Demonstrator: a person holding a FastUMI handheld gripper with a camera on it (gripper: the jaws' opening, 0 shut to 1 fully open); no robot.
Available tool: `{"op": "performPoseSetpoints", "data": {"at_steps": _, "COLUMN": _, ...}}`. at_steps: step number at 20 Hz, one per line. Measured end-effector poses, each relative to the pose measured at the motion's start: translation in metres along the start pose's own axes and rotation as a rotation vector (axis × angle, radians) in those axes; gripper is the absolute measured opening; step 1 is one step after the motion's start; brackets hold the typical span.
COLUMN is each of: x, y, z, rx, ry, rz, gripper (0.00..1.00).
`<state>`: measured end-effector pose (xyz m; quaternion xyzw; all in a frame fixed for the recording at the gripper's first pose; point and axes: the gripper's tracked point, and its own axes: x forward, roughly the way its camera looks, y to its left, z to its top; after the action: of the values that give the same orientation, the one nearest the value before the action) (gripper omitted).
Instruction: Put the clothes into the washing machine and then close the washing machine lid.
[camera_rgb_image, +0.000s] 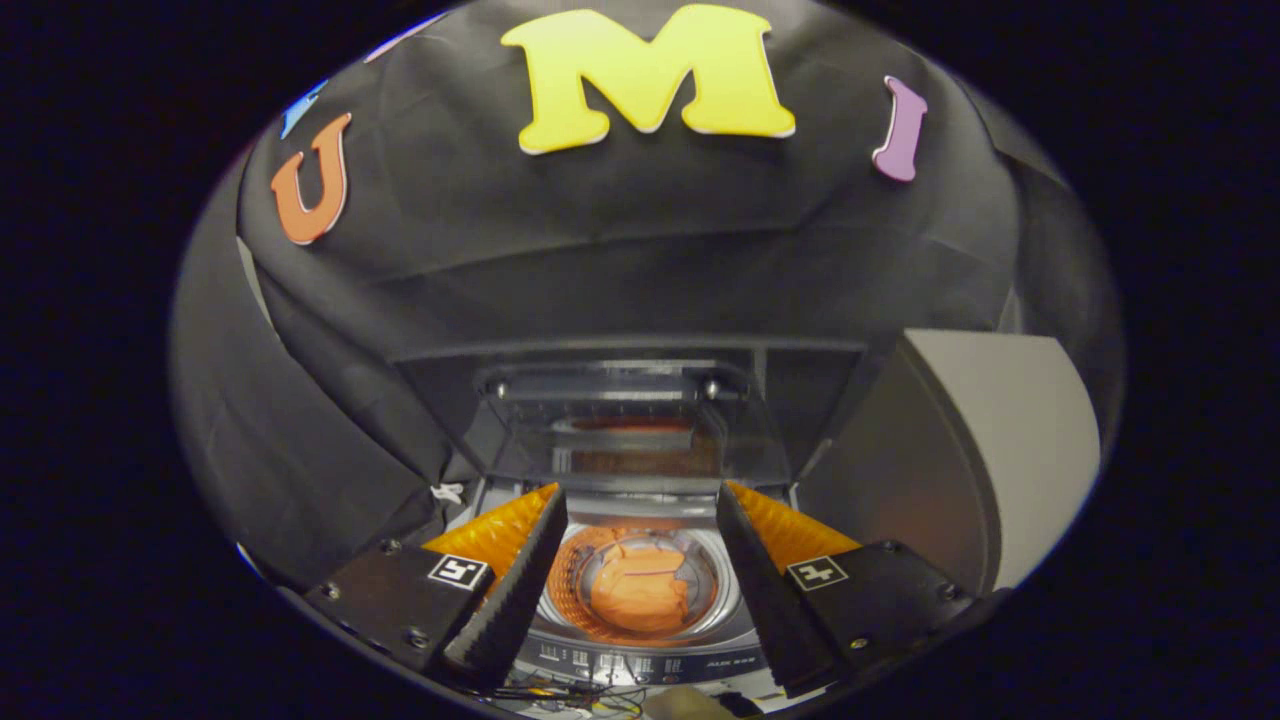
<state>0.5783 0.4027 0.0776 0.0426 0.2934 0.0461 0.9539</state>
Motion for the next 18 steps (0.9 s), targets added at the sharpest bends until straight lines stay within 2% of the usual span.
{"op": "performPoseSetpoints", "data": {"at_steps": 7, "x": -0.019, "y": 0.011, "z": 0.098, "rx": -0.013, "ry": -0.127, "rz": -0.009, "gripper": 0.94}}
{"op": "performPoseSetpoints", "data": {"at_steps": 13, "x": 0.0, "y": 0.021, "z": 0.168, "rx": 0.008, "ry": -0.146, "rz": -0.015, "gripper": 0.94}}
{"op": "performPoseSetpoints", "data": {"at_steps": 18, "x": 0.037, "y": 0.037, "z": 0.167, "rx": -0.007, "ry": -0.109, "rz": -0.028, "gripper": 0.94}}
